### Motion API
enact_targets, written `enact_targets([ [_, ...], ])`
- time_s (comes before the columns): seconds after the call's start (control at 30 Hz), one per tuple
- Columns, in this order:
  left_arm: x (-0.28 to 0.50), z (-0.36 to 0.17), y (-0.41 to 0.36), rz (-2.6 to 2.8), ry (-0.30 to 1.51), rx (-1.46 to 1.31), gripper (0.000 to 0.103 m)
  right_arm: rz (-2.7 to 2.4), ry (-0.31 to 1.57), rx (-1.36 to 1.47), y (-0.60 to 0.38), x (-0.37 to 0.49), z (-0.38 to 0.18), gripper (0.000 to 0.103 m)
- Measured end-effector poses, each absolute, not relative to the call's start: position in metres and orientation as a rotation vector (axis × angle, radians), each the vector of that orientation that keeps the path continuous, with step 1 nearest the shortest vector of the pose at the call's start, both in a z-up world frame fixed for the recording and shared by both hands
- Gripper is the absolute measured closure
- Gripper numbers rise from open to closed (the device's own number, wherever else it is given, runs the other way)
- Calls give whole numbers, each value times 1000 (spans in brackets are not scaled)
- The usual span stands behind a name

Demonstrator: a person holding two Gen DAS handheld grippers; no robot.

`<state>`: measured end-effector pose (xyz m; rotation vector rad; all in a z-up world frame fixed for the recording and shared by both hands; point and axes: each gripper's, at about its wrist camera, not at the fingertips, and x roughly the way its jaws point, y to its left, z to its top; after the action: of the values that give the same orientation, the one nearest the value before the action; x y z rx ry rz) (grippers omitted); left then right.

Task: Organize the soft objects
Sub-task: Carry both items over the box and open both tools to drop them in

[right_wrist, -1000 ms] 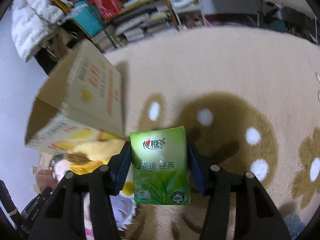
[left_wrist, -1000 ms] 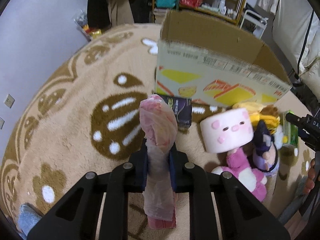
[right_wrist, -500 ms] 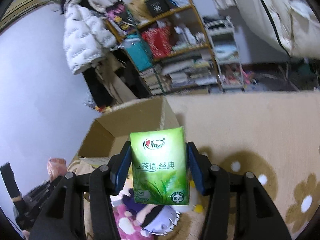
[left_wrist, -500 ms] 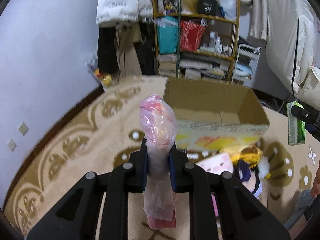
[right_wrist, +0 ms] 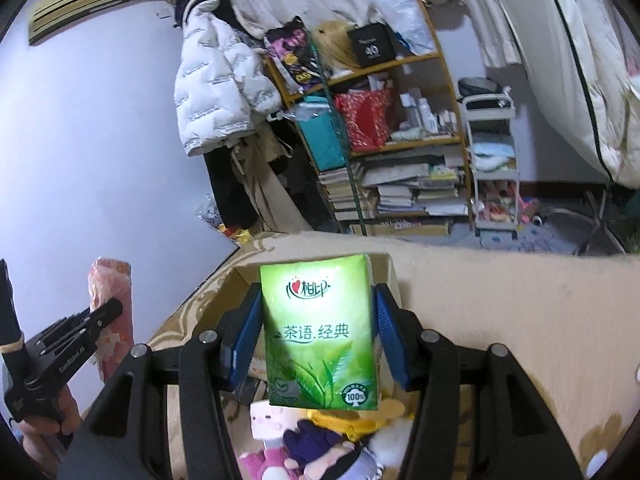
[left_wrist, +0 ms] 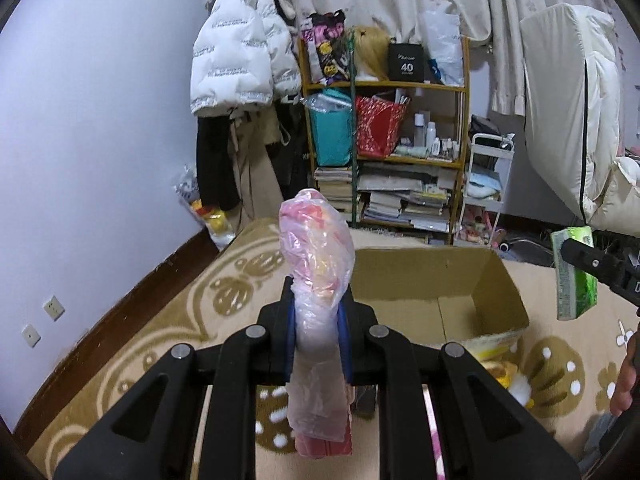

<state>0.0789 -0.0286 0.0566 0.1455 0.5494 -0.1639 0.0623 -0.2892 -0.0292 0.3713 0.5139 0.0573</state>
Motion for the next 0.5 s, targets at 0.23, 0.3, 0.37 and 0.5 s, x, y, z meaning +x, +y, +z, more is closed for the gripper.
enact_targets([
  [0.23,90,59,-41,-235,517,144,87,97,484,296,-273,89,-19,45],
  [0.3,93,57,-42,-249,522,131,87,106,480,285,-270,96,-20,45],
  [0.37,96,53,-45,-264,527,134,87,114,476,273,-265,101,-22,45],
  [0.5,104,47,-51,-280,536,135,87,123,475,259,-262,109,-27,45],
])
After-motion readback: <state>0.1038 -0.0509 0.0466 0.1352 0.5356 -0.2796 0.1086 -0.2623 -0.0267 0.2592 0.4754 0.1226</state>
